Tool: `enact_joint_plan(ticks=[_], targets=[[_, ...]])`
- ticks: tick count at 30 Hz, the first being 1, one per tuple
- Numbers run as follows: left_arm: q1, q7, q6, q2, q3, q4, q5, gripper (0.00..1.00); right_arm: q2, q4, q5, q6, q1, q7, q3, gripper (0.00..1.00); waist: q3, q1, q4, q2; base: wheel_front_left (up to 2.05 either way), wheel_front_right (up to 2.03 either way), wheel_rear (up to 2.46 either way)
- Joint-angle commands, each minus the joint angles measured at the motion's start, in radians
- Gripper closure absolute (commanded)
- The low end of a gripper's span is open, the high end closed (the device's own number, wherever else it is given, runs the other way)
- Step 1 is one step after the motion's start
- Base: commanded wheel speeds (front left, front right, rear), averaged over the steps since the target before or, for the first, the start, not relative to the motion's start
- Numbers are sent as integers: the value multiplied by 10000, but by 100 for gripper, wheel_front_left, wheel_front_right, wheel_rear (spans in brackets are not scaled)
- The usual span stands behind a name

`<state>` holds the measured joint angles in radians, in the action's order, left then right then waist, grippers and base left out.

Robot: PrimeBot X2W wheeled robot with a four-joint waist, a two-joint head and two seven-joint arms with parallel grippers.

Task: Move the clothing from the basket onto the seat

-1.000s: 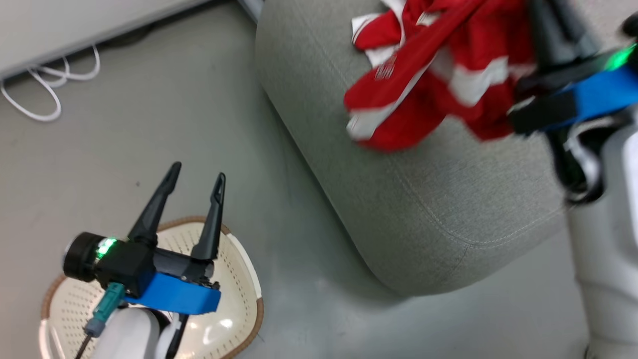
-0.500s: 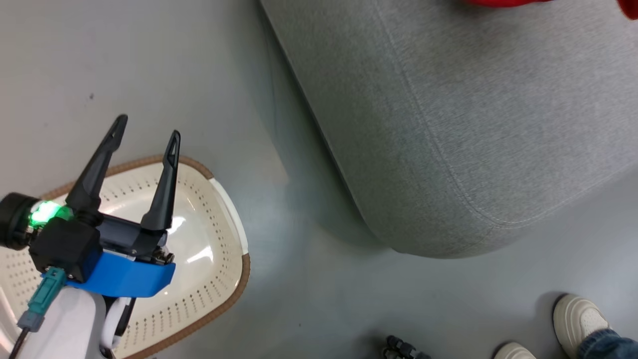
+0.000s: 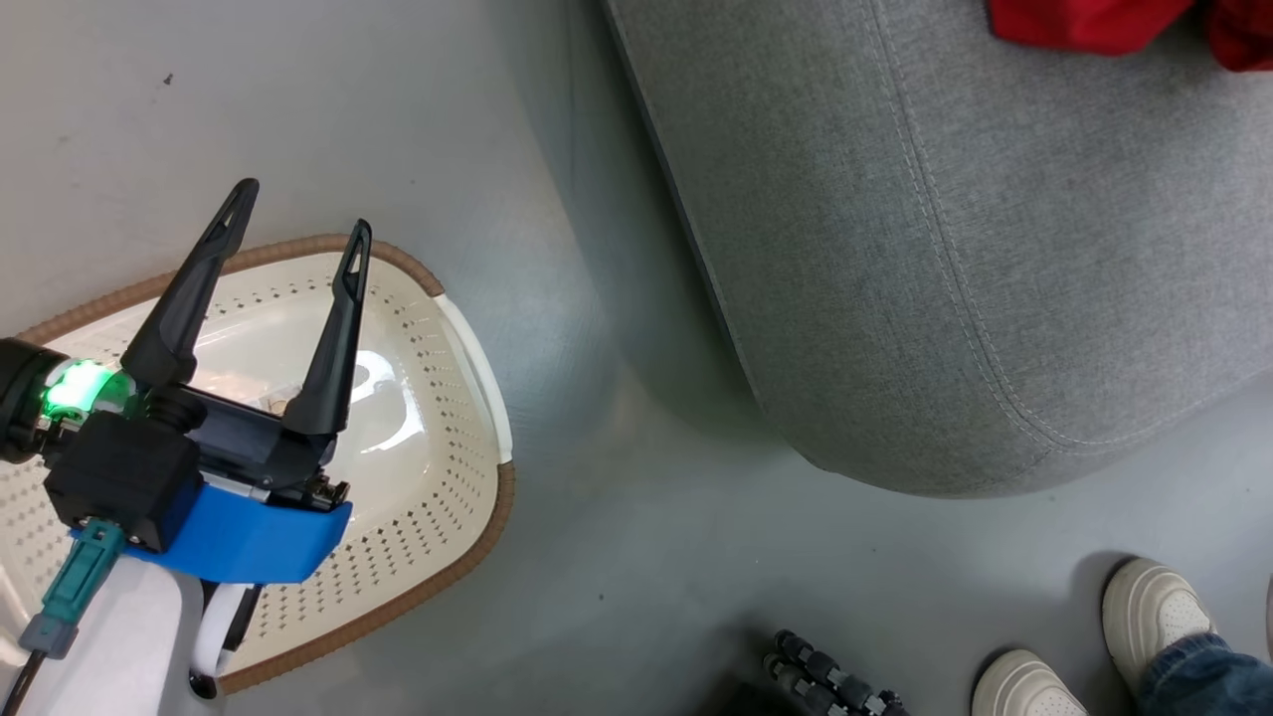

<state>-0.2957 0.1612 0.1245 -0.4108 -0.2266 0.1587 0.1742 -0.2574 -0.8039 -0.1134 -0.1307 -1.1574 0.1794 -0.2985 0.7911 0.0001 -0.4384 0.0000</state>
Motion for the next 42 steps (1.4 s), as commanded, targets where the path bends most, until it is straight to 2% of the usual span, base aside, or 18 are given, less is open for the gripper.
enact_joint_plan(ticks=[1,8,9,11,18,31,38,42], targets=[[-220,86,-12,-21,3,-46,-9,0,59,-225,130,-2,-187,103,-17,100,-31,-1,51,0,0,0,0],[-370,297,-56,161,-145,-354,93,0,99,-1248,586,-3,-413,384,1,100,-248,-1,227,0,0,0,0],[-398,331,-57,180,-179,-404,83,0,118,-1339,611,-2,-450,412,11,92,-270,-1,240,0,0,0,0],[-444,365,-61,227,-251,-487,78,0,149,-1498,603,-3,-516,441,19,0,-305,-1,268,0,0,0,0],[-560,556,-68,355,-393,-796,139,0,49,-1935,653,-2,-484,595,-22,0,-513,-1,384,0,0,0,0],[-524,918,-46,723,-702,-1697,344,0,223,-2428,723,-2,143,800,-287,0,-1595,-1,646,0,0,0,0],[-214,1041,-36,1242,-777,-2284,537,0,358,-2157,535,-3,1090,863,-347,0,-2610,-1,953,0,0,0,0],[50,1047,-22,1552,-599,-2439,628,0,495,-1532,433,-2,1920,856,-201,0,-3218,-1,1102,0,0,0,0]])
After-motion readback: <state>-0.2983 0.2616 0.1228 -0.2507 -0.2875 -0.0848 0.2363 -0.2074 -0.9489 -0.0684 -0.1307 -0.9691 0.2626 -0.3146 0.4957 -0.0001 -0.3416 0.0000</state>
